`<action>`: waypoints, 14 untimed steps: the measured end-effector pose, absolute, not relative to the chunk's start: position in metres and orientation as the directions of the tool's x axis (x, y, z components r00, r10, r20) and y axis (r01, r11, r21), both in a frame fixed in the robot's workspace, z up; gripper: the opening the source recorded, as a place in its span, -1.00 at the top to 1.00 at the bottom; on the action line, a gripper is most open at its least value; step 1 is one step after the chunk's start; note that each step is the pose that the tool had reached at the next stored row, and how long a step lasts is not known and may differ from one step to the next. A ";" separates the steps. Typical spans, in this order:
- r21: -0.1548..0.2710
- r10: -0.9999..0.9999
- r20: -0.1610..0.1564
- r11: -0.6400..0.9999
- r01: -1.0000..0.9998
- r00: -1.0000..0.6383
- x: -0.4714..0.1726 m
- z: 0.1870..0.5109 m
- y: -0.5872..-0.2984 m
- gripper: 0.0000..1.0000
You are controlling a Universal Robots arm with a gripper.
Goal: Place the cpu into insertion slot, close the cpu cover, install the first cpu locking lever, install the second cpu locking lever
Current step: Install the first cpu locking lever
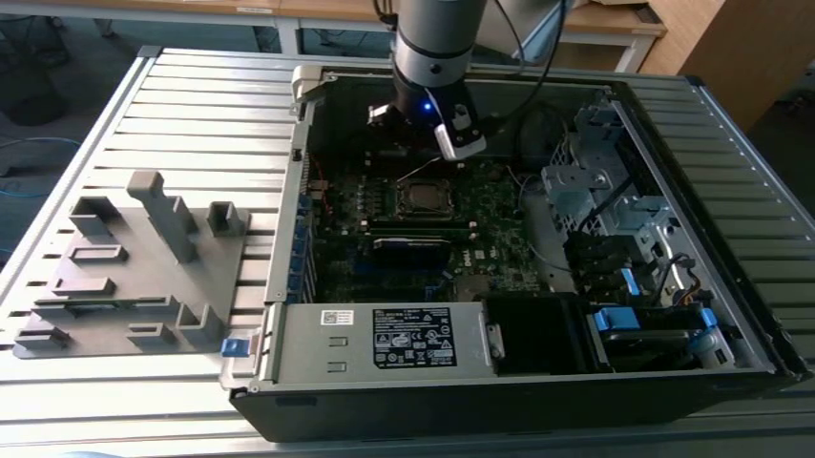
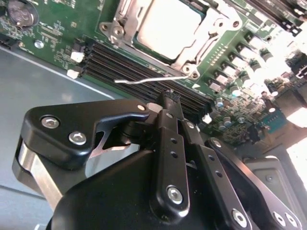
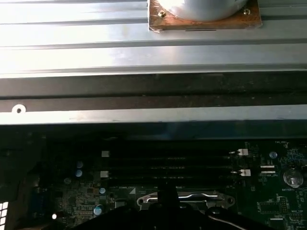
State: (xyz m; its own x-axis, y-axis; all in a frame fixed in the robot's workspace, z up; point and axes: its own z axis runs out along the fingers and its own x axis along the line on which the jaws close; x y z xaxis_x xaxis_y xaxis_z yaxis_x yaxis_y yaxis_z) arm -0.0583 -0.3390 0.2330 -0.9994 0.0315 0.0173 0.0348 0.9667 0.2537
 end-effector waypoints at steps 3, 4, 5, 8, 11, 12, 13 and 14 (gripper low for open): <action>0.254 0.031 0.017 0.967 0.035 -0.999 -0.055 0.233 -0.339 0.79; 0.254 0.031 0.017 0.967 0.035 -0.999 -0.055 0.233 -0.339 0.79; 0.254 0.032 0.017 0.967 0.035 -0.999 -0.055 0.233 -0.339 0.79; 0.254 0.032 0.017 0.967 0.035 -0.999 -0.055 0.233 -0.339 0.79; 0.254 0.031 0.017 0.967 0.035 -0.999 -0.054 0.232 -0.339 0.79; 0.254 0.031 0.017 0.966 0.035 -0.999 -0.054 0.232 -0.339 0.79; 0.254 0.031 0.017 0.966 0.035 -0.999 -0.054 0.231 -0.339 0.79; 0.254 0.032 0.017 0.967 0.035 -0.999 -0.053 0.231 -0.339 0.79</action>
